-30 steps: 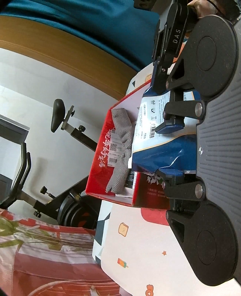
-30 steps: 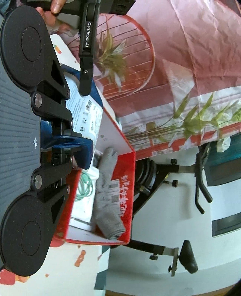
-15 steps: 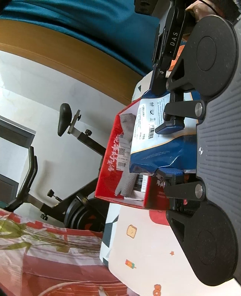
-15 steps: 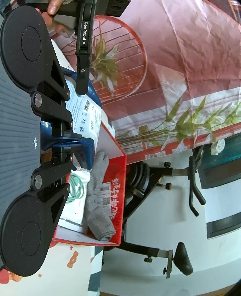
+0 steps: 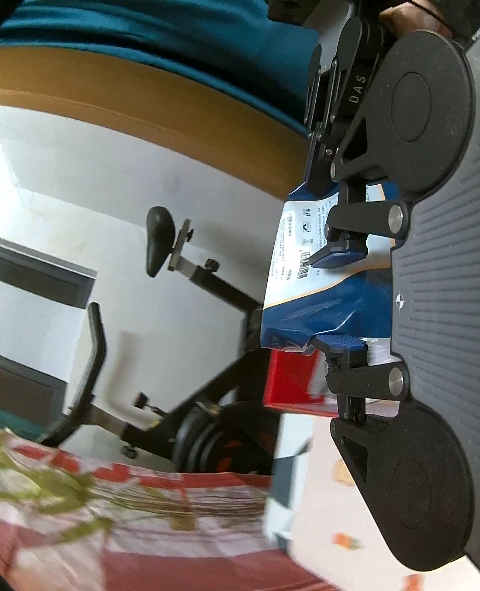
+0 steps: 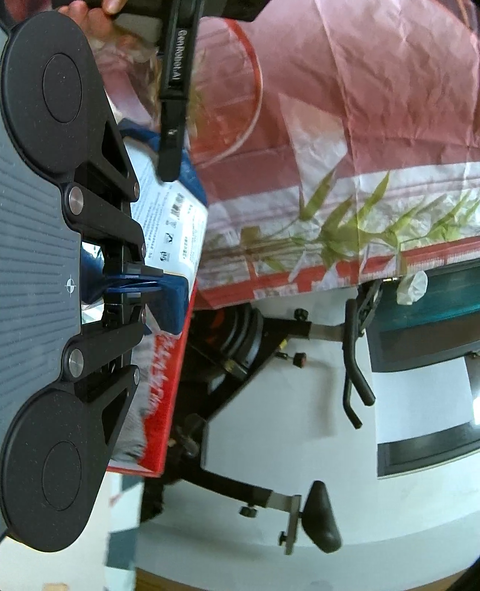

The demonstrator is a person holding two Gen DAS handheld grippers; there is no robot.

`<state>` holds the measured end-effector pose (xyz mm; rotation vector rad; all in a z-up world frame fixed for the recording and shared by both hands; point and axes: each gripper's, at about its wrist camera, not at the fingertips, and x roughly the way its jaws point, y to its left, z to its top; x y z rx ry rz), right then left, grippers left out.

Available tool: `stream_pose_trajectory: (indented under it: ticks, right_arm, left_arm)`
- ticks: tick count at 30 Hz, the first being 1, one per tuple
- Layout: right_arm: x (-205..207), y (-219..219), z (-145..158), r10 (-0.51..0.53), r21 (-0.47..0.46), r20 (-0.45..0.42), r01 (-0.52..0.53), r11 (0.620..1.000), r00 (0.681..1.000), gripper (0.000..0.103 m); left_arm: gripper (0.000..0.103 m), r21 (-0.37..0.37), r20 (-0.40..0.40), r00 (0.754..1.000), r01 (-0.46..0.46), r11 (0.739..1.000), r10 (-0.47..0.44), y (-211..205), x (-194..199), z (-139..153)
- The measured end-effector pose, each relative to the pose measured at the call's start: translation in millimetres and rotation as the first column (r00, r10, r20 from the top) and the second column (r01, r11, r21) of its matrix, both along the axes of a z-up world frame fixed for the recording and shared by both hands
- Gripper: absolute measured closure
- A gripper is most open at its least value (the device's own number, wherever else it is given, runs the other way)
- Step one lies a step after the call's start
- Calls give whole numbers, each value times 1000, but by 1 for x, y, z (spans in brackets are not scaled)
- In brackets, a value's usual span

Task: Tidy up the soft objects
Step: 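Lift the blue bag with both grippers and carry it over the red box, then lower the blue bag into the red box and open both grippers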

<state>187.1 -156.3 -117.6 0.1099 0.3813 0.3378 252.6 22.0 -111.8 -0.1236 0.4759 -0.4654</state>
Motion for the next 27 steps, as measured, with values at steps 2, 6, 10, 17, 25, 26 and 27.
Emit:
stream_pose_trajectory:
  ticks: [2,6,10,17,25,26,27]
  right_arm:
    - [16,2,1,-26,-47,17,27,999,1000,100]
    - [47,5,-6,-71,-113,33,74,991,997,100]
    - [77,0,-30,-90,-124,-25,87,988,996,100]
    - [105,-1,-72,-100,-116,-227,75,990,969,100]
    - [114,-11,-88,-85,-5,-362,89,996,928,100]
    - [114,-11,-88,-82,-5,-370,86,996,925,100]
    - [114,-10,-88,-80,-4,-377,84,996,923,100]
  left_arm:
    - [64,22,15,1000,3,1000,-3,-8,14,1]
    - [64,90,12,1000,-25,996,24,-26,41,-8]
    - [64,148,-54,998,-18,989,27,-35,65,-29]
    - [64,198,-175,985,30,980,5,-36,82,-52]
    - [63,193,-243,970,38,980,10,-25,92,-61]
    - [63,193,-242,970,36,981,12,-23,91,-61]
    - [63,197,-240,971,35,980,14,-24,92,-62]
